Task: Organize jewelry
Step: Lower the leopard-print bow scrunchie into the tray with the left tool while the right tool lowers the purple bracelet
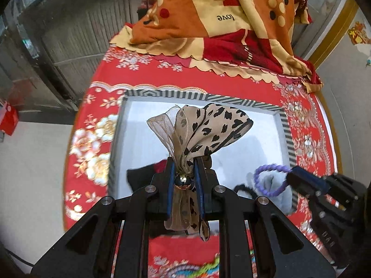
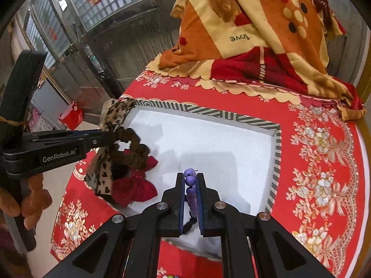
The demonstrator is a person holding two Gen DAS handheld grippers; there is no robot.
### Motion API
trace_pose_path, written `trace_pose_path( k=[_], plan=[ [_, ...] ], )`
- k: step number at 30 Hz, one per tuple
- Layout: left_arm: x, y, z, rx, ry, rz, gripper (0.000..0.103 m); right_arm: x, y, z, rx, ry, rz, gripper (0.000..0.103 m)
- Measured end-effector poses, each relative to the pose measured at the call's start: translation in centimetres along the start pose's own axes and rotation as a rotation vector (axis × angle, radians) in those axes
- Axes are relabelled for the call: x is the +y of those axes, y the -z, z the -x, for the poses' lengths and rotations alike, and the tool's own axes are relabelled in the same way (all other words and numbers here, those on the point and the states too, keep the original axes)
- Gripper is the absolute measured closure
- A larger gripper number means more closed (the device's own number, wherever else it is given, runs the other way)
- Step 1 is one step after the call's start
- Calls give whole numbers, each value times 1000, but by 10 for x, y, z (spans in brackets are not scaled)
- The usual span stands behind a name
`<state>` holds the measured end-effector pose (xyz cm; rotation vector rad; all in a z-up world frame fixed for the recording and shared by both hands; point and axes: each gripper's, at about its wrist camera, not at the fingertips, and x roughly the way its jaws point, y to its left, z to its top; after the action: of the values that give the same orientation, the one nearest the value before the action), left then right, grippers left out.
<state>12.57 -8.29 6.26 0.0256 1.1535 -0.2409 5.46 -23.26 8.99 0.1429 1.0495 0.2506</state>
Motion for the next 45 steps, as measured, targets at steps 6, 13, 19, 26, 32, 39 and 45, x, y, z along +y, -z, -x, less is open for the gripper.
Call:
trace_pose_path(
  k=[6,13,19,26,32,39,45],
  plan=[
    [-1,-20,-30,28,20,15,88,-10,-13,-30,37,0,-22,94],
    [12,-41,-65,65,-4,62,88,-50,-22,-63,76,26,-112,95],
    [27,-42,-88,102,-49,90,88,-69,-21,-86,110,45,-147,95],
    [35,-39,-96,111,-54,109,87,-71,-18,-98,143,77,-124,94],
    [34,-35,-89,97,-49,112,63,-65,-12,-88,129,68,-121,78],
    [31,-26,-62,50,-32,109,58,-52,-5,-60,86,58,-139,78],
    [27,-11,-24,-11,-33,93,58,-34,1,-29,51,65,-117,75]
  ],
)
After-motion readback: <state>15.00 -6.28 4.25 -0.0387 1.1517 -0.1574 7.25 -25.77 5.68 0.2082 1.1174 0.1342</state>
